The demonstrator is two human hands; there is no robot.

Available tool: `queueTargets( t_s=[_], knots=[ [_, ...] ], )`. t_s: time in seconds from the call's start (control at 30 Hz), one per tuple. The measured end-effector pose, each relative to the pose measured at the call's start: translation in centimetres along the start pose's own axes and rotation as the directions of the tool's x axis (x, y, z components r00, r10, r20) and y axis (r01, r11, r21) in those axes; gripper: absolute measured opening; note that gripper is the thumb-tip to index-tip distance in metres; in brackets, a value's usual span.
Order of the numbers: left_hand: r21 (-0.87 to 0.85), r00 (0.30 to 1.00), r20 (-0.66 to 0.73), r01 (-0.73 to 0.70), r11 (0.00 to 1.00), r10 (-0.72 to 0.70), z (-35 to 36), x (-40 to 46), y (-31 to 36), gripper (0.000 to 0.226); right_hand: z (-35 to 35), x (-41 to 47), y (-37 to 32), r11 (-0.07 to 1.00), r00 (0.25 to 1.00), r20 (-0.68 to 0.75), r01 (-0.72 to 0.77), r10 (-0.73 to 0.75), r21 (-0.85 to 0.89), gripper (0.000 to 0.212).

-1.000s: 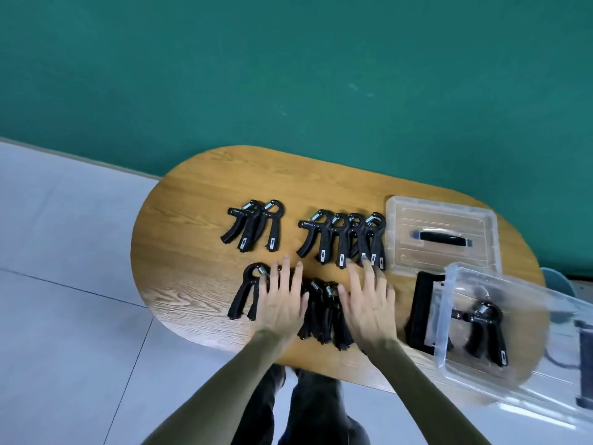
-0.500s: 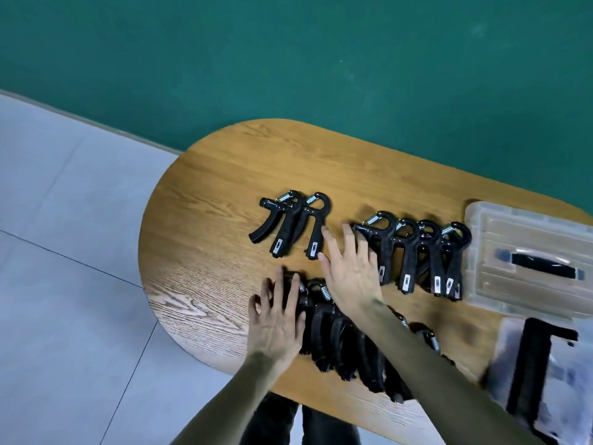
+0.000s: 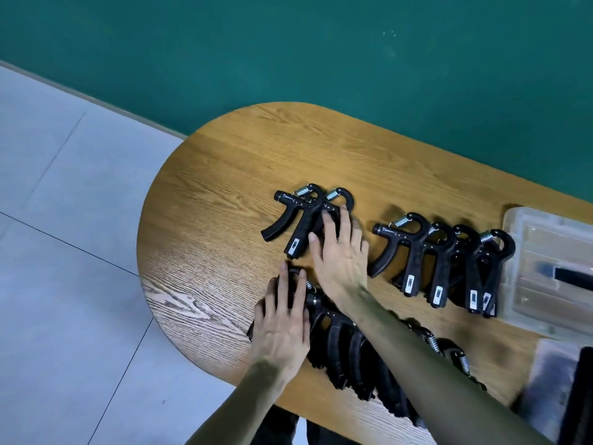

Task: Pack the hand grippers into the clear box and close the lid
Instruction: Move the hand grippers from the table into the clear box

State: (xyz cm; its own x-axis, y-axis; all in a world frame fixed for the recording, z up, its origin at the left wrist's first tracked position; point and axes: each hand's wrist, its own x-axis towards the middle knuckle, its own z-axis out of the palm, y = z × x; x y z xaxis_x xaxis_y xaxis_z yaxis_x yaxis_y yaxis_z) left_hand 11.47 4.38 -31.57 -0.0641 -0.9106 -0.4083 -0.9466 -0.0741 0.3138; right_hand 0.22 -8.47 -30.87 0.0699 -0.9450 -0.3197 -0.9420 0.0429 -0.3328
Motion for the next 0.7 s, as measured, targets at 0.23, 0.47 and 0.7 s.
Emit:
queueTargets(
  t_s=[0.23, 0.47, 0.7],
  knots=[
    [0.069, 0.999, 0.026, 0.037, 0.997, -0.039, -0.1, -0.1, -0.2, 0.074, 0.0, 2.6, -5.2, 0.999, 0.998, -0.044, 0.043, -0.043, -0.001, 0.070],
    [0.064, 0.996, -0.086, 0.034, 0.997, -0.029, 0.7, -1.0, -2.1, 0.094, 1.9, 3.8, -6.2, 0.997, 1.000, 0.015, 0.014, -0.013, -0.075, 0.074],
    [0.032, 0.994, -0.095, 0.049, 0.998, -0.046, 1.0, -1.2, -2.7, 0.114, 2.3, 3.6, -6.3, 0.995, 1.000, 0.026, 0.009, -0.007, -0.102, 0.073]
  ],
)
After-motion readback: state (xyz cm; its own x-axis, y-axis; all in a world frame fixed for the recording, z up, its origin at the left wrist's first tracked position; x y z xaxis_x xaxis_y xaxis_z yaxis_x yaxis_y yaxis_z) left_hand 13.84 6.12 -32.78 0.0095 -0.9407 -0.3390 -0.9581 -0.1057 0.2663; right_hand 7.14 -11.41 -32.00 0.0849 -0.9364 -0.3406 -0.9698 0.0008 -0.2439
